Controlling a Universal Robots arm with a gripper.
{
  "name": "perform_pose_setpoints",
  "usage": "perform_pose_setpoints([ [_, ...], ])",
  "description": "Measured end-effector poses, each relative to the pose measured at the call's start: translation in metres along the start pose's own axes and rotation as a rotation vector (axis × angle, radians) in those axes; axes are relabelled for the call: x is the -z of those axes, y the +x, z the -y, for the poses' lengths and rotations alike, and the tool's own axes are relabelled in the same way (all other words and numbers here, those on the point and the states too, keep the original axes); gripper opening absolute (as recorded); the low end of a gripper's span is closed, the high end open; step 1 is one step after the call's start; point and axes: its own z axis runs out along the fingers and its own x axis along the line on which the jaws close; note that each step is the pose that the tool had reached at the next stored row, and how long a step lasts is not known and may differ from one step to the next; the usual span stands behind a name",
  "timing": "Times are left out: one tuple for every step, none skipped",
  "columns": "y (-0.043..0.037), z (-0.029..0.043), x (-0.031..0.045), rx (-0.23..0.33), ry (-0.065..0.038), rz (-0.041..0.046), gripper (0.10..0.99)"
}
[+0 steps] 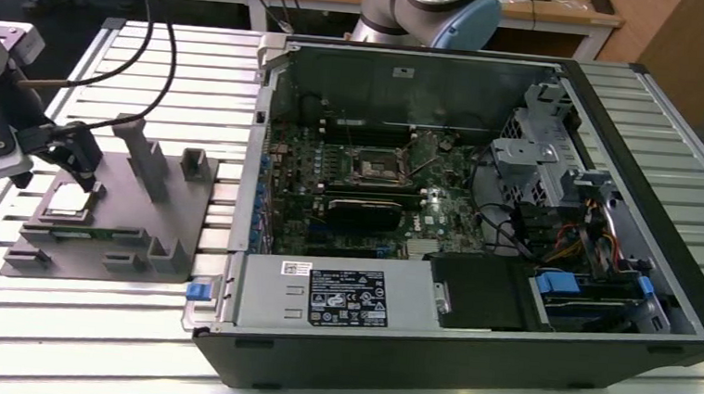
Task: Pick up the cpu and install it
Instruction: 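Pick up the cpu and move it towards the insertion slot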
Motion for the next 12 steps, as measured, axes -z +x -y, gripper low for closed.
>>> perform_pose_setpoints([
  [0.0, 0.0001, -0.0018, 0.0, 0.0, 0.0, 0.82],
  [0.0002, 0.0002, -0.0037, 0.0, 0.0, 0.0, 0.82],
  [0.0006, 0.0002, -0.0055, 0.001, 0.0, 0.0, 0.82],
  [0.0013, 0.0003, -0.0072, 0.002, 0.0, -0.0003, 0.82],
  [0.0015, 0.0004, -0.0091, 0.005, 0.0, -0.0002, 0.82],
  [0.0017, 0.0006, -0.0109, 0.007, 0.0, -0.0003, 0.82],
  [0.0017, 0.0006, -0.0127, 0.009, 0.0, -0.0005, 0.82],
  [0.0018, 0.0007, -0.0146, 0.01, 0.0, -0.0005, 0.82],
  [0.0018, 0.0006, -0.0164, 0.01, 0.0, -0.0004, 0.82],
  [0.0019, 0.0005, -0.0183, 0.01, 0.0, -0.0004, 0.82],
  [0.0019, 0.0005, -0.0201, 0.01, 0.0, -0.0004, 0.82],
  [0.0019, 0.0004, -0.0219, 0.01, 0.0, -0.0004, 0.82],
])
